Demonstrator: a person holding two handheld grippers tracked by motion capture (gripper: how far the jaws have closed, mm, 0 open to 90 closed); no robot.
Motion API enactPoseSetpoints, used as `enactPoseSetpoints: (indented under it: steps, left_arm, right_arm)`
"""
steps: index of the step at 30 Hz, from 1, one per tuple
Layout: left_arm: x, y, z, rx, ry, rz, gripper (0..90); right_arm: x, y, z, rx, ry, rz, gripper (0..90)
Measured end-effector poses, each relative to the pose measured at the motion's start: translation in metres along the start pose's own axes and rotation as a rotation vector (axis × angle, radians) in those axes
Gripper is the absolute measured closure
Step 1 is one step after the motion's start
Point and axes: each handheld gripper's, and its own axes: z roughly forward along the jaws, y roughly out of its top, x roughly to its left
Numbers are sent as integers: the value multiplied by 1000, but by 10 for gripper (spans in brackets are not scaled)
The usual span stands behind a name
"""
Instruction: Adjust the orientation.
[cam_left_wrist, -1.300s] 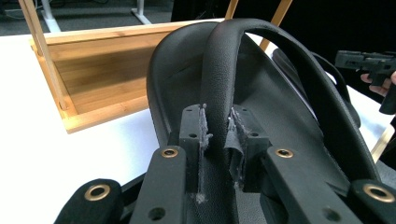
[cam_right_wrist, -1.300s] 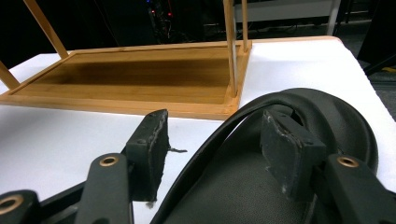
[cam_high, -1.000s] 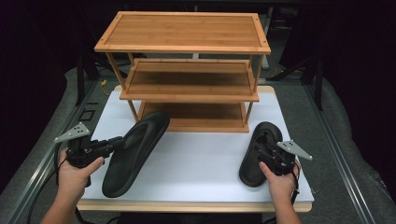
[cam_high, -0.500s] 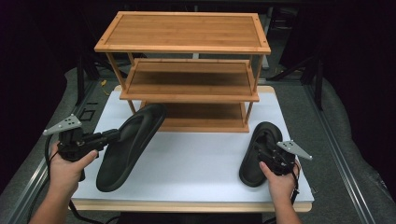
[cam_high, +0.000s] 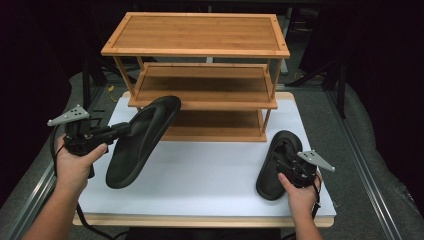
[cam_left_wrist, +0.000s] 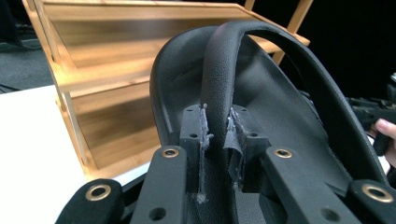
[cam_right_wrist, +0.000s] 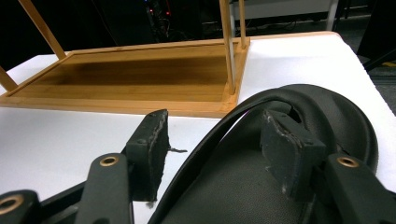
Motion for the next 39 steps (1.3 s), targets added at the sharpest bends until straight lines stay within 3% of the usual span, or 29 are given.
enactPoseSetpoints:
  steps: [6, 12, 22, 25, 33, 39]
  left_arm:
    - [11, 16, 12, -30, 32, -23, 767]
    - [19, 27, 27, -45, 92, -26, 767]
    - [26, 34, 55, -90, 165, -19, 771]
    - [28, 34, 64, -115, 176, -42, 773]
    - [28, 43, 86, -141, 235, -49, 774]
    - [25, 51, 106, -124, 278, -42, 773]
  right_arm:
    - [0, 0, 0, 1, 1, 2, 416]
    - [0, 0, 0, -6, 1, 2, 416]
    - [0, 0, 0, -7, 3, 4, 416]
    - [-1, 1, -1, 6, 2, 0, 416]
    - [-1, 0, 1, -11, 6, 4, 416]
    - [-2, 1, -1, -2, 6, 7, 417]
